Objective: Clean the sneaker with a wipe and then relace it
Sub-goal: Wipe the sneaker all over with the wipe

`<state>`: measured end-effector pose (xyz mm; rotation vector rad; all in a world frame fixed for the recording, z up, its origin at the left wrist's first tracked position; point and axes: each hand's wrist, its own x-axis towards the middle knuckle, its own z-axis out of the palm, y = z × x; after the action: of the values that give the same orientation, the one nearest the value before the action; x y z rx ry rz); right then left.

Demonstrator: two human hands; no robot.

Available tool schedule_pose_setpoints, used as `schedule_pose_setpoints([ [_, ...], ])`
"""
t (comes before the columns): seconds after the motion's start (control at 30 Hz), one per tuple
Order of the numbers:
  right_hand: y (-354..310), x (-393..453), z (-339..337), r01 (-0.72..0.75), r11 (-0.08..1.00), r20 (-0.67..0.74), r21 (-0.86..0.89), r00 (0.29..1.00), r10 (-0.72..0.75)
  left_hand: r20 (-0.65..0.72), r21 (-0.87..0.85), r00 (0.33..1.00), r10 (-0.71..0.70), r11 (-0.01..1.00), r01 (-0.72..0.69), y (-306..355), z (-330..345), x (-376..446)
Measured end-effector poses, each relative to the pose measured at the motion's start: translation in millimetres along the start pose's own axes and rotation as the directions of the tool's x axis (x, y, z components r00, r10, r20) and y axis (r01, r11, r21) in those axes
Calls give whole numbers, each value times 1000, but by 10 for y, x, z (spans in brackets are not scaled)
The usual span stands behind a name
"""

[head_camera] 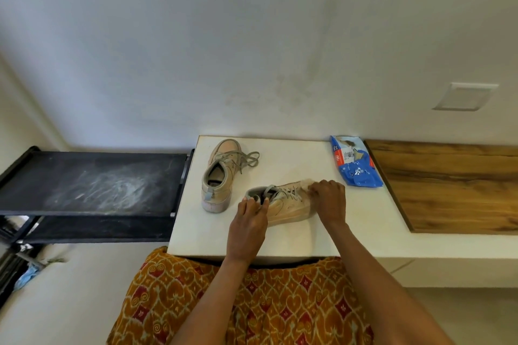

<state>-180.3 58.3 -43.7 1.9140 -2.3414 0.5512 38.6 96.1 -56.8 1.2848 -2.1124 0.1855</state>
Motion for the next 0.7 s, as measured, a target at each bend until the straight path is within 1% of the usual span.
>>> schedule_pose_setpoints([
  [0.07, -140, 104, -38, -149, 983, -20, 109, 988, 152, 12, 4, 1000, 0, 1000, 0, -1, -11, 4],
  [0.1, -226, 145, -44, -229, 963, -16, 141, 972, 233, 13, 8, 1000, -2, 1000, 2, 5, -15, 5],
  [0.13, -307, 165, -32, -274, 951, -5, 141, 961, 277, 14, 9, 1000, -3, 1000, 3, 10, -17, 5],
  [0.17, -362, 163, 1, -256, 960, 12, 117, 967, 256, 15, 7, 1000, -3, 1000, 3, 8, -18, 4],
  [0.23, -321, 92, 55, -165, 980, 61, 110, 985, 159, 12, 0, 1000, 0, 1000, 0, 13, -13, 5],
  [0.27, -234, 53, 59, -125, 986, 67, 110, 991, 118, 16, -2, 1000, 2, 1000, -2, 12, -12, 7],
  [0.3, -126, 33, 43, -81, 994, 41, 71, 996, 79, 24, 0, 1000, 9, 1000, -9, 6, -12, 9],
  [0.37, 51, 99, -22, -15, 993, -31, -116, 999, 11, 31, 17, 999, 36, 999, -36, -15, -21, 19],
  [0.4, 98, 150, -53, -13, 979, -41, -205, 999, 5, 34, 23, 998, 47, 999, -48, -20, -16, 22],
  [0.43, 87, 201, -93, -49, 970, -10, -239, 999, 48, 38, 27, 998, 53, 998, -54, -32, -12, 20],
  [0.5, -5, 251, -136, -156, 972, 21, -174, 987, 162, 55, 24, 997, 49, 998, -50, -49, -16, 9],
  [0.53, -58, 244, -123, -178, 972, 17, -155, 983, 183, 63, 26, 997, 44, 999, -46, -53, -19, 11],
  [0.57, -90, 201, -84, -152, 980, 26, -125, 987, 156, 66, 32, 997, 38, 999, -40, -57, -16, 19],
  [0.67, -33, -29, 60, 48, 997, -36, -62, 998, -51, 73, 26, 997, 16, 999, -18, -33, -1, 33],
  [0.7, 3, -74, 48, 70, 995, -54, -67, 996, -74, 76, 21, 997, 12, 1000, -13, -29, 5, 27],
])
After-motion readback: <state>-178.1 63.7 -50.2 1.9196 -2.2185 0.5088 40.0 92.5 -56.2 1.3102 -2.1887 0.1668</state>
